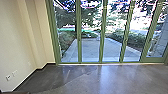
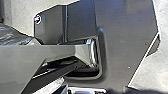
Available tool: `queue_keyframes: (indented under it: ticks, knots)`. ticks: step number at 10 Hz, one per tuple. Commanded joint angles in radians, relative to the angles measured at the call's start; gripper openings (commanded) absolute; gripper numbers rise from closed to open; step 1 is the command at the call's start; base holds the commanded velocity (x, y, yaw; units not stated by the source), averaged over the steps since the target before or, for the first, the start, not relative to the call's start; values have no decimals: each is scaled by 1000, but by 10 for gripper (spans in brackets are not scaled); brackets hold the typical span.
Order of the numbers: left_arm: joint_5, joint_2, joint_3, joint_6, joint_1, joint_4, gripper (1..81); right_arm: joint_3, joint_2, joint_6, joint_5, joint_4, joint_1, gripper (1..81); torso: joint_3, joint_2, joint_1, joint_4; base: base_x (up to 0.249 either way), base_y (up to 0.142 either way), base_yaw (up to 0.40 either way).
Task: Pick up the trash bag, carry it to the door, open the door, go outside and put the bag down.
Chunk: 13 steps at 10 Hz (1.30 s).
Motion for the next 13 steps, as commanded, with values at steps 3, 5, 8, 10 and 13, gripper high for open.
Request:
queue_keyframes:
  ticks: [3, 5, 8, 10, 13]
  knots:
    - [68, -2, 2, 0, -55, 5, 10, 4, 5, -6, -61, -1, 49, 811, 0, 0, 0, 0, 0, 0, -305]
    - [68, -1, 2, 0, -55, 6, 10, 4, 3, -4, -61, -1, 49, 811, 0, 0, 0, 0, 0, 0, -308]
    - [68, -2, 2, 0, -55, 6, 10, 4, 5, -6, -61, -1, 49, 811, 0, 0, 0, 0, 0, 0, -312]
    - [68, -1, 2, 0, -55, 6, 10, 2, 3, -6, -61, -1, 49, 811, 0, 0, 0, 0, 0, 0, -313]
    - [68, -1, 1, 0, -55, 6, 10, 4, 5, -6, -61, -4, 49, 811, 0, 0, 0, 0, 0, 0, -316]
